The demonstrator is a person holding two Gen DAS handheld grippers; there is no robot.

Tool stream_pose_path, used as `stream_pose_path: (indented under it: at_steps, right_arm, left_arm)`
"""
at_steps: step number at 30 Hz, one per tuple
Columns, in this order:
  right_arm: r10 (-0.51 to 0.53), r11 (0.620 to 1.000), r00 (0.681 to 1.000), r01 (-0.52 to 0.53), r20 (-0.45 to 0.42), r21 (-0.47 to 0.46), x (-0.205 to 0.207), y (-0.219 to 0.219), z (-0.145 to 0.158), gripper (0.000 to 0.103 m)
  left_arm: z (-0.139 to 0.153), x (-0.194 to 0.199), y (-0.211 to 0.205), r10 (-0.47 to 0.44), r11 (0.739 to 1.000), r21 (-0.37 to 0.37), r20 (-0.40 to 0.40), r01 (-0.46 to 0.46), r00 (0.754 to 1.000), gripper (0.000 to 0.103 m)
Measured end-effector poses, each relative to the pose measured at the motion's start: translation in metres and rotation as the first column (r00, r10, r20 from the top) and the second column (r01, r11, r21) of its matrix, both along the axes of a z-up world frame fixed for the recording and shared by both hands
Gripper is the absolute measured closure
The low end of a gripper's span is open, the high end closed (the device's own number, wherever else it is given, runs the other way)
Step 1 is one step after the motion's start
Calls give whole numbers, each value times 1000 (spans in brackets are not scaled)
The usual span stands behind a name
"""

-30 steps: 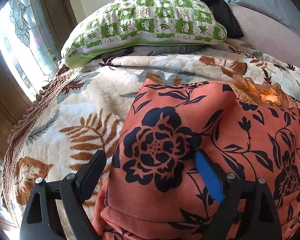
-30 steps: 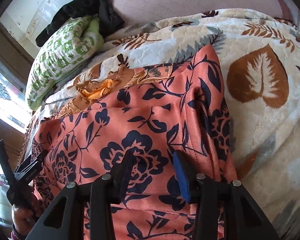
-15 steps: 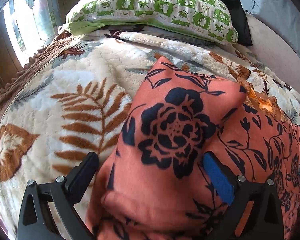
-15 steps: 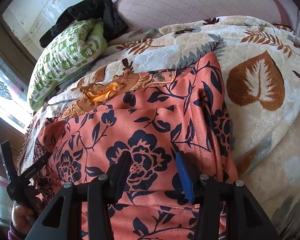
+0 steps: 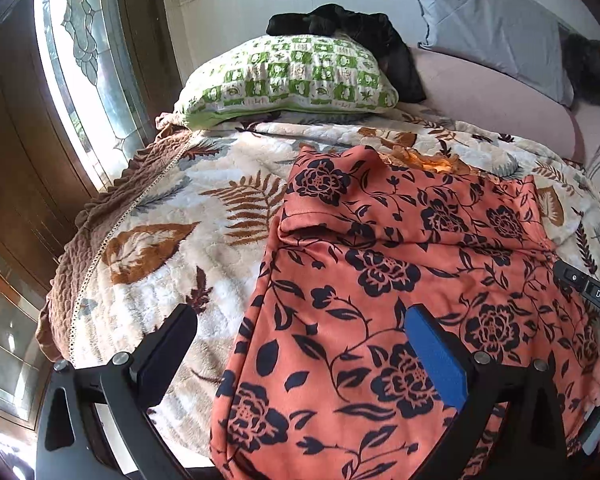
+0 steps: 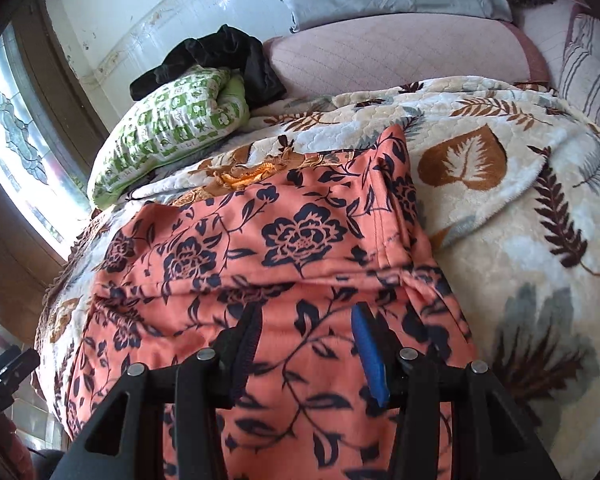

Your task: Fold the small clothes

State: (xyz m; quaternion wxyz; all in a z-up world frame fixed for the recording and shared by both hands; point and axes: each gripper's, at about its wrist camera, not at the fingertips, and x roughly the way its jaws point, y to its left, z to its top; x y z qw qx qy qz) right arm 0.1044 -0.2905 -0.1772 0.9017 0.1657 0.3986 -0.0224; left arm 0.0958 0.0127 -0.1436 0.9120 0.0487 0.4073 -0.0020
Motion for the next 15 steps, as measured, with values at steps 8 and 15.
stream_pose_path:
  at_steps: [8, 15]
  right_arm:
    - [-16, 998, 1000, 16, 13, -66, -78, -8, 32, 47]
    - [-9, 995, 996, 17, 84, -95, -104, -5, 79, 45]
  left_arm:
    - [26, -51, 2, -41, 997, 71, 72, 36, 997, 0]
    - [47, -78, 6, -49, 997, 73, 128, 40, 991, 0]
